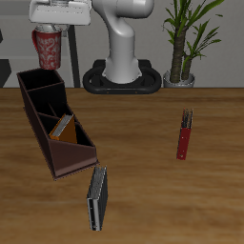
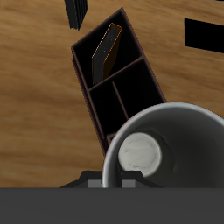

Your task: Place the orange book into the right desk caddy's left compartment and place the red mug into the right desk caddy's right compartment

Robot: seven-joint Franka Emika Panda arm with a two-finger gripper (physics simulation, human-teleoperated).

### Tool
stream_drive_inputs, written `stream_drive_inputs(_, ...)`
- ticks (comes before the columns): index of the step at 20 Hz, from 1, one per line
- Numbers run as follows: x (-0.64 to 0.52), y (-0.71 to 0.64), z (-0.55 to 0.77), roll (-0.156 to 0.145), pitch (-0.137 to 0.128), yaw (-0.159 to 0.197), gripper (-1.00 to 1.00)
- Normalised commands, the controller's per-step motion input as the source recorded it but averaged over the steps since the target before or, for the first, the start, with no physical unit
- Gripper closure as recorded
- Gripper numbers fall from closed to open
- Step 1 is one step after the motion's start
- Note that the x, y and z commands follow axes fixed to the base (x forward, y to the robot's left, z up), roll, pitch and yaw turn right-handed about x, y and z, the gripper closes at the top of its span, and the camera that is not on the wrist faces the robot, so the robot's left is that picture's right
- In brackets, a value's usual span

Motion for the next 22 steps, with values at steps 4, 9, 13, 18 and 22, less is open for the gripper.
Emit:
stream_drive_inputs(4, -0.1, -0.25, -0.01, -0.022, 0.016, -0.052, 1.0)
stream_drive_inputs(9, -0.06, -0.21, 0.01, -0.024, 0.002, -0.051, 1.0)
stream_drive_inputs(13, 0.03, -0.02, -0.21, -0.007, 0.025, -0.007, 1.0)
stream_drive_inputs(18, -0.06, 0.02, -0.1, 0.015, -0.014, -0.002, 1.0)
stream_drive_inputs(22, 0.04, -0.1, 0.02, 0.005, 0.028, -0.054, 1.0)
